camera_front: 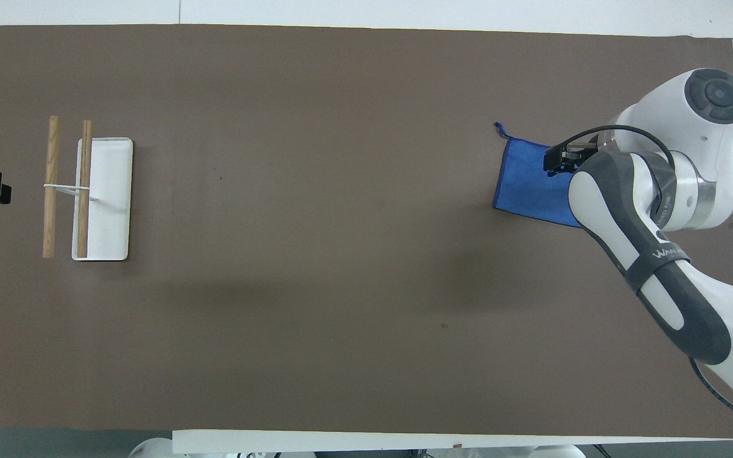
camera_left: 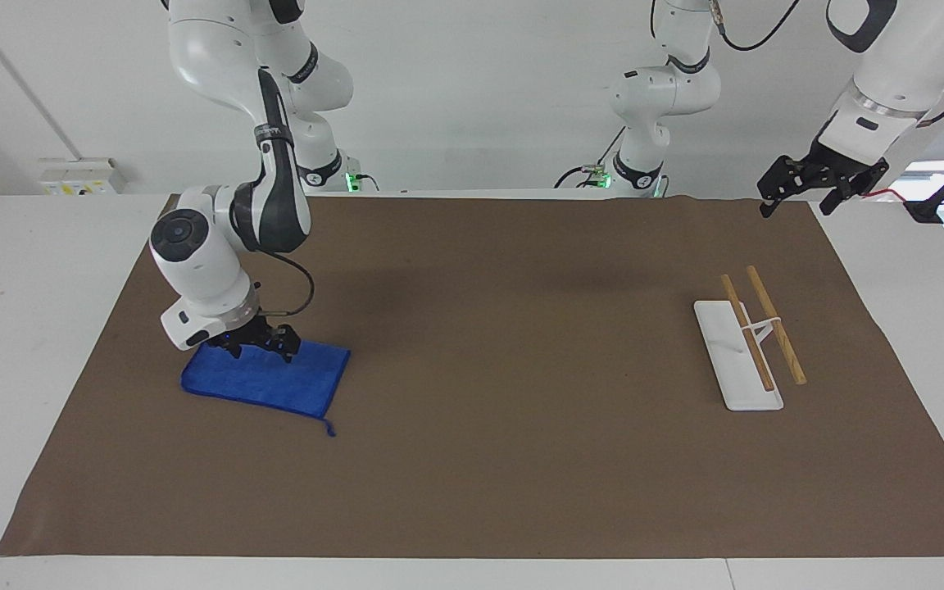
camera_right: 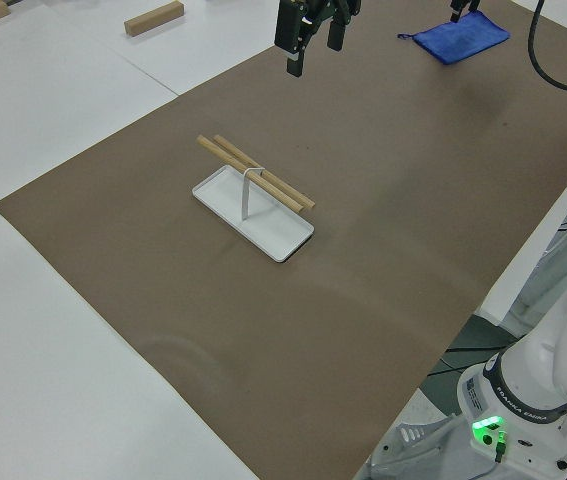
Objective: Right arm passes towel to left arm to hang
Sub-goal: 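Reach the right gripper down to the blue towel's near edge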
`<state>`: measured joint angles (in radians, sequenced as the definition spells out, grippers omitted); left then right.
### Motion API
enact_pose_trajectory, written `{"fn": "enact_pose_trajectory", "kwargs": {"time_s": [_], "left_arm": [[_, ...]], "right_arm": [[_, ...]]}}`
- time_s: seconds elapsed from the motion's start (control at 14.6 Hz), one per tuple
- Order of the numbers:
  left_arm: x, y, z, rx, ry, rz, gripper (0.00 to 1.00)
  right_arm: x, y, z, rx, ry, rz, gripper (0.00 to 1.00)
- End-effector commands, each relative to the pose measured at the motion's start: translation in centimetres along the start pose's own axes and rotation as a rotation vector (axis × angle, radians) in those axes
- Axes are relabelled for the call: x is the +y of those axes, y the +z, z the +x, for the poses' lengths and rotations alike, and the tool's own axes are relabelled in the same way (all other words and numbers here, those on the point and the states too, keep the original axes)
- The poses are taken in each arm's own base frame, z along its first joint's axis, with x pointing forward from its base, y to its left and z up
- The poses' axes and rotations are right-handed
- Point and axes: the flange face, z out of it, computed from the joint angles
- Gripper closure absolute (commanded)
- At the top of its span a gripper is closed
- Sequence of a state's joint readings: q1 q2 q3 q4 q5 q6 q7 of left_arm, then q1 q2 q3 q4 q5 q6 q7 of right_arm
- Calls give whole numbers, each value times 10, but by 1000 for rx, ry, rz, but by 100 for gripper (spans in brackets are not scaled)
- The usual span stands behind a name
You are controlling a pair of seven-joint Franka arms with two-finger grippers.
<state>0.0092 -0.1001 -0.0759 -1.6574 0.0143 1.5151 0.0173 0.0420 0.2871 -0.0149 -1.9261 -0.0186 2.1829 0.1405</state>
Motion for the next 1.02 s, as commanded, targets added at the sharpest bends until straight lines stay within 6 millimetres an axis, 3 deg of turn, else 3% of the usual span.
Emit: {"fn": "enact_pose_trajectory", "kwargs": {"time_s": [0.0, 0.2, 0.55, 0.75, 0.96], "left_arm": [[-2, -1, -6, -4, 3, 6, 0], [-2, -1, -6, -4, 3, 6, 0], [-2, -1, -6, -4, 3, 6, 0], [-2, -1, -6, -4, 3, 6, 0], [-2, -1, -6, -4, 3, 6, 0]], "right_arm": [[1, 18, -8, -17, 0, 11, 2], [19, 31, -16, -30, 1, 12, 3], [30, 45, -30, -52, 16, 11, 5], [30, 52, -36, -62, 13, 10, 11], [31, 52, -38, -64, -1, 11, 25]]}}
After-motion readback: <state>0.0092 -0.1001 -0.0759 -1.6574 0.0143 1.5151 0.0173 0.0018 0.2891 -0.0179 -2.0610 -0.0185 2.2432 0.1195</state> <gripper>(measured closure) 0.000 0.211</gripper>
